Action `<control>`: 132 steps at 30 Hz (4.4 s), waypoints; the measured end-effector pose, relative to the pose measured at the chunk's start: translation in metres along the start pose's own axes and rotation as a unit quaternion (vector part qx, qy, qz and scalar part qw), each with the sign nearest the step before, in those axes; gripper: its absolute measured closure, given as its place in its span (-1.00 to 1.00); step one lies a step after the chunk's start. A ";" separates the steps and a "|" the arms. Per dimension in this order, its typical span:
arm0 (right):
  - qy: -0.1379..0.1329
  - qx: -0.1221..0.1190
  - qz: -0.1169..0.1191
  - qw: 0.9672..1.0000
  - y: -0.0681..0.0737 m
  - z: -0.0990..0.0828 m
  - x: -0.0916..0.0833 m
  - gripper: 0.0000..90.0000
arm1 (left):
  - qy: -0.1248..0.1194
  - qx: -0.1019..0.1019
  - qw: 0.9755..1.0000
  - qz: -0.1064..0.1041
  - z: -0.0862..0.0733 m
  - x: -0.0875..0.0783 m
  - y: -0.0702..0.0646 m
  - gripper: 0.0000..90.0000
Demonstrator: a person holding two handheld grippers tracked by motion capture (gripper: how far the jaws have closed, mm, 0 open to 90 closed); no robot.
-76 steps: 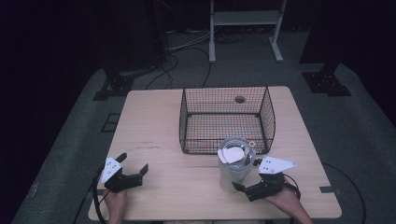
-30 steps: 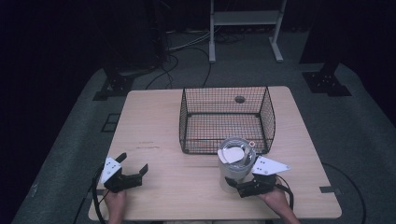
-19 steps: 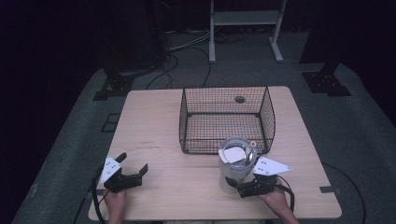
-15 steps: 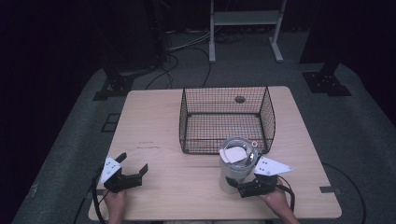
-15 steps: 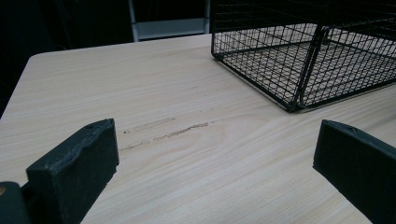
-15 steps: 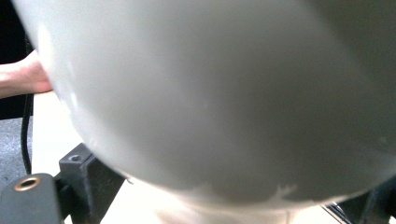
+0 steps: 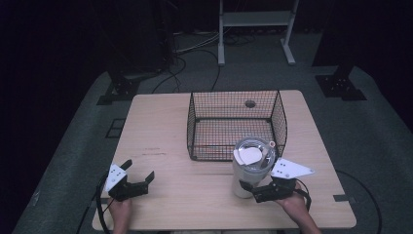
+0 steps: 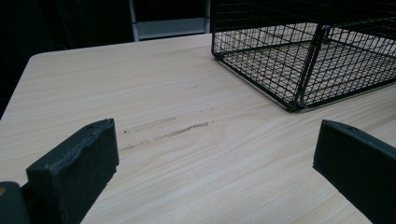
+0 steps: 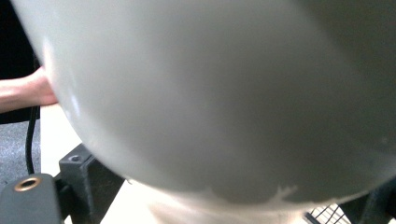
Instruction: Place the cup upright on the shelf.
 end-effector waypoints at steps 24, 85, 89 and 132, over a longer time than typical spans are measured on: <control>-0.019 -0.027 0.007 0.999 -0.012 0.077 0.003 -0.80 | -0.001 -0.002 1.000 -0.002 0.000 -0.001 0.001 -1.00; 0.012 -0.009 0.024 1.000 -0.119 0.140 0.151 -0.80 | -0.010 -0.009 1.000 -0.007 0.000 -0.002 0.003 -1.00; 0.023 -0.009 0.024 0.999 -0.125 0.132 0.160 -0.80 | -0.010 -0.009 1.000 -0.006 0.000 -0.002 0.003 -1.00; 0.112 0.013 0.034 0.993 -0.145 0.078 0.210 -0.80 | -0.014 -0.013 1.000 -0.011 0.000 -0.003 0.004 -1.00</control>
Point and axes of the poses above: each handheld gripper's, and its own axes: x roughly forward along the jaws, z roughly out of its top, y roughly to its left, the point moved 2 cm from there along x, roughly forward along the jaws, and after that the axes turned 4 degrees about x, right-handed, at the moved point
